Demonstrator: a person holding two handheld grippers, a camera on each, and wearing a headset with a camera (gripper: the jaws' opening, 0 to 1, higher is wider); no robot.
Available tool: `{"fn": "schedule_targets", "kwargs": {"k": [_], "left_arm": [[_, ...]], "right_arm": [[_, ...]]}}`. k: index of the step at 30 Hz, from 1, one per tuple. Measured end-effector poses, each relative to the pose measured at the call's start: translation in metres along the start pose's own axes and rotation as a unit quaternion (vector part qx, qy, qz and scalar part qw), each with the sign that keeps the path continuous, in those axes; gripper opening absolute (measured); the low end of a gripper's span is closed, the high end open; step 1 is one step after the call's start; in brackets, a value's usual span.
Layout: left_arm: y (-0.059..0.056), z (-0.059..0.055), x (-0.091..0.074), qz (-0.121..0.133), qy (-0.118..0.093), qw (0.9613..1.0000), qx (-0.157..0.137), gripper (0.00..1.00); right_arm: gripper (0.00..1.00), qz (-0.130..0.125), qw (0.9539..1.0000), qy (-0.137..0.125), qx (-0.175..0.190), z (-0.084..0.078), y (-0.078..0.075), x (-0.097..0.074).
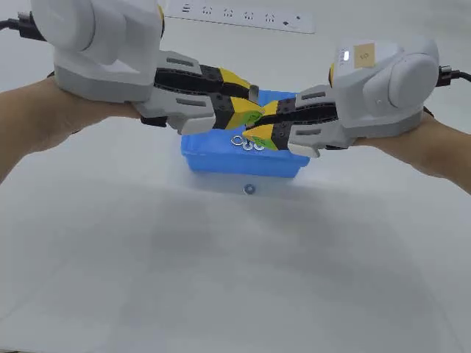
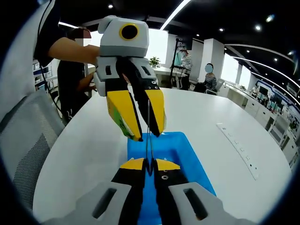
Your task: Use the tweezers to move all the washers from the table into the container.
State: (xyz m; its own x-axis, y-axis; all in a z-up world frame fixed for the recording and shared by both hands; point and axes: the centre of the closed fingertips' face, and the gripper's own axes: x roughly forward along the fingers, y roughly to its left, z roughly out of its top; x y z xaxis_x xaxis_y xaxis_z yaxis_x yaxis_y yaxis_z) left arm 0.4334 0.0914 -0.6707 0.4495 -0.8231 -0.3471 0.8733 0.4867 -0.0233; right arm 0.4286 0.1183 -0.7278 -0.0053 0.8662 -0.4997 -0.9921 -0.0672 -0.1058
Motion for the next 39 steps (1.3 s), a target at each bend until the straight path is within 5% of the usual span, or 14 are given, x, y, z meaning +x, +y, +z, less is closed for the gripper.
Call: {"fn": "schedule_targets", "kwargs": {"k": [3,8,18,28,39], "left_arm": [[-0.001,0.000,0.000,-0.002,0.001,1.0000,0.000,0.09],[-0.006,-0.002,0.001,-0.009,0.011,0.9991,0.040,0.07],[-0.001,0.005,-0.002,0.013,0.007,0.9978,0.065,0.05],[0.003,0.018,-0.011,0.028,-0.004,0.9971,0.071,0.05],[-0.010,0.023,-0.026,0.028,-0.008,0.9969,0.073,0.05]], "right_arm": [[0.08,0.003,1.0000,0.002,-0.005,-0.001,0.000,0.000],[0.08,0.006,0.9998,0.009,-0.017,-0.004,0.001,0.000],[0.12,-0.008,0.9996,0.014,-0.025,0.000,-0.001,-0.004],[0.30,-0.020,0.9997,0.007,-0.008,0.007,0.002,-0.017],[0.54,-0.081,0.9955,-0.031,0.037,0.010,0.004,-0.050]]}}
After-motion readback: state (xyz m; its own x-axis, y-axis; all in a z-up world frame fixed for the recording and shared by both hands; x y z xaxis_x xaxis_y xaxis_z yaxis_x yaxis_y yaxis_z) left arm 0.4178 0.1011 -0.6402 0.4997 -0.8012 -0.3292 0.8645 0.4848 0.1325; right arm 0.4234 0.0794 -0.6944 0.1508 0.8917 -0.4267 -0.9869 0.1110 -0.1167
